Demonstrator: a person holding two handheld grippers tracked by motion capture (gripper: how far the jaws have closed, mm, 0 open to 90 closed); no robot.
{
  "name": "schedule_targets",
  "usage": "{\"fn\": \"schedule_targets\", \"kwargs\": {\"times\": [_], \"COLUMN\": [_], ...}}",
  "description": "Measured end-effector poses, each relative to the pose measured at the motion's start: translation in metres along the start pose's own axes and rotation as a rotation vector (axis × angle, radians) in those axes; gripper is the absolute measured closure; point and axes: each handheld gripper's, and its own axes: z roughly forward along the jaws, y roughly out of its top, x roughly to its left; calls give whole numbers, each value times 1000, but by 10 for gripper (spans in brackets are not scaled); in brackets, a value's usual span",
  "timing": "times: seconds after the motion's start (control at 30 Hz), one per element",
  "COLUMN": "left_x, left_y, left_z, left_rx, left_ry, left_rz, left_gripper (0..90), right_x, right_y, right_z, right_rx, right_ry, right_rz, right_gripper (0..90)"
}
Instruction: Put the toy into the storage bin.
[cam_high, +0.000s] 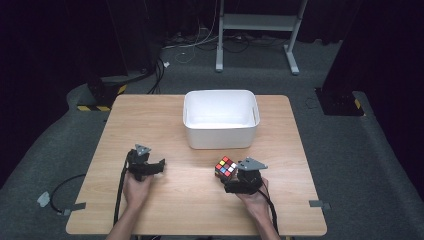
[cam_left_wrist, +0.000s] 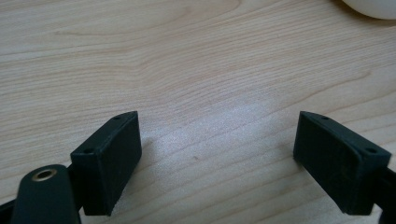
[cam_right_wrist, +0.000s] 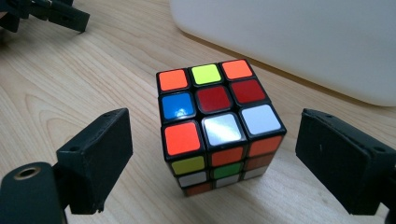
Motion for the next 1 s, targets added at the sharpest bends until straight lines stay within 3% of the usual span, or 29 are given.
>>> {"fn": "schedule_targets", "kwargs": {"times": [0.83,1.0], "left_x": [0,0], "left_y": [0,0], "left_z": [0,0], "left_rx": [0,0], "left_ry": [0,0], "left_rz": [-2,-2], "left_gripper": [155,155], "right_x": [-2,-5], "right_y": [11,9], "right_z": [36,42], "right_rx": [66,77], "right_ry": [10,14], "right_rz": [-3,19], "right_gripper": [153,176]}}
